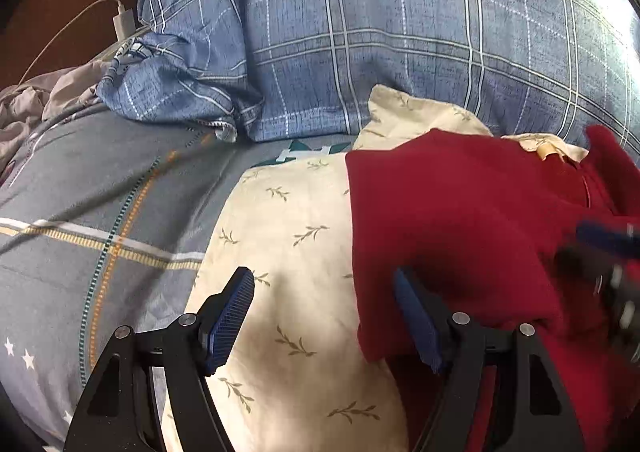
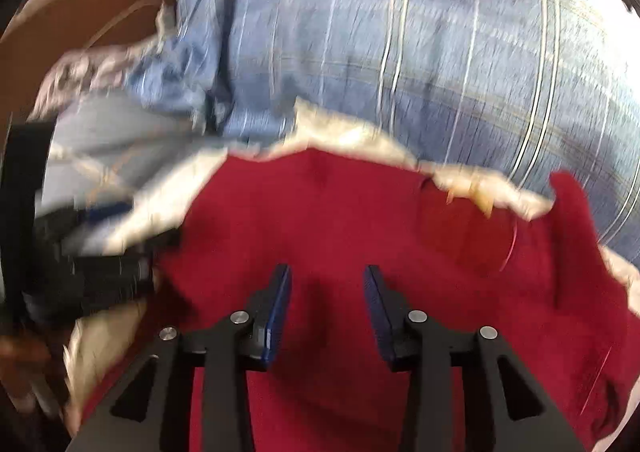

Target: Fold small clothes

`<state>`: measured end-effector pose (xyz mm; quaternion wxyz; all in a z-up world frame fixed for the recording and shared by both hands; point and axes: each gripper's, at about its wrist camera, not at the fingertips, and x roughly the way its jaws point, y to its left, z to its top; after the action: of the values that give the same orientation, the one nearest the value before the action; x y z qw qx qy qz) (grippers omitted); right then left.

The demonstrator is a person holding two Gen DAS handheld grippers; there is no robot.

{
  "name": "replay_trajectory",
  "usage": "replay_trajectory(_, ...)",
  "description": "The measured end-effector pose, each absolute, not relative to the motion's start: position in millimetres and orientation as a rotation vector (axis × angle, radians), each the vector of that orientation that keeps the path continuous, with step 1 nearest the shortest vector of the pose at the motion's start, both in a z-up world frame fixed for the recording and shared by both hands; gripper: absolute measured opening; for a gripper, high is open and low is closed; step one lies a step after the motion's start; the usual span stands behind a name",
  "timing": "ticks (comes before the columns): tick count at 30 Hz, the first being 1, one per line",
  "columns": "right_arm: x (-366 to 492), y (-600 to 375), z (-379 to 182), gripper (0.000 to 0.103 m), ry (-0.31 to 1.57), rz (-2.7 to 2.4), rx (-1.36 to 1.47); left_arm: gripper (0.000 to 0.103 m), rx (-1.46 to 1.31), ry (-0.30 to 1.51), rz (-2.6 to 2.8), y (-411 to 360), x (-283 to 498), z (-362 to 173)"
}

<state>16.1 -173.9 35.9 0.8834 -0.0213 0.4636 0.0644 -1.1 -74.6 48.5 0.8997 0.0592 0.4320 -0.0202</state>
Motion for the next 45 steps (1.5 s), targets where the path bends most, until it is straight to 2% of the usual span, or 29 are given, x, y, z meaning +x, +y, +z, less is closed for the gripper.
replay_trajectory(2,10.0,-174.3,17.4,0.039,0.976,0.12,-0.057,0.072,0.121,0.893,-0.037,-75.5,-1.4,49.6)
replay_trajectory(5,3.9,-176.6,26.8,0.042,0.967,0.108,-0.033,0.072,0.095,0.861,-0.035,-75.0,-3.3,58.1)
replay_trajectory(13,-23.8,-218.0,49.1,0.072,0.915,-0.043,-0.021,0.072,-0.057,0.735,-0.105,-57.8,-26.3,81.5)
replay_trajectory(16,-22.1,-242.7,27.7,0.072,1.037,-0.062,0.04,0.072,-0.034,0.77,-0.145,-63.6,-26.8,74.4)
replay_trajectory(22,-37.3,-277.9,79.9,0.074,0.85,-0.169,0.077,0.071,0.118,0.889,-0.126,-89.2,-24.3,46.9)
replay_trajectory(24,-31.6,-287.7,91.5,0.083,0.803,-0.238,0.061,0.072,0.106,0.879,-0.135,-90.3,-25.5,50.4)
replay_trajectory(26,-20.1,-294.4,91.7,0.087,0.781,-0.267,0.042,0.072,0.097,0.864,-0.141,-89.6,-28.5,54.1)
replay_trajectory(29,8.7,-299.1,76.3,0.087,0.811,-0.338,-0.05,0.072,0.093,0.85,-0.141,-90.3,-28.6,56.5)
replay_trajectory(31,24.1,-310.6,61.0,0.081,0.862,-0.326,-0.029,0.072,0.098,0.849,-0.141,-90.0,-28.0,56.1)
replay_trajectory(32,25.2,-318.6,55.1,0.065,0.882,-0.319,0.004,0.072,0.101,0.848,-0.141,-90.2,-28.9,57.2)
replay_trajectory(33,26.9,-327.3,50.4,0.041,0.901,-0.328,0.04,0.072,0.105,0.846,-0.138,-90.0,-28.6,57.8)
replay_trajectory(35,22.6,-346.0,48.2,0.023,0.913,-0.345,0.108,0.072,0.107,0.843,-0.132,-88.7,-27.0,57.8)
replay_trajectory(45,-42.5,-437.0,80.0,0.009,0.807,-0.591,0.212,0.072,0.093,0.836,-0.126,-89.8,-27.4,56.3)
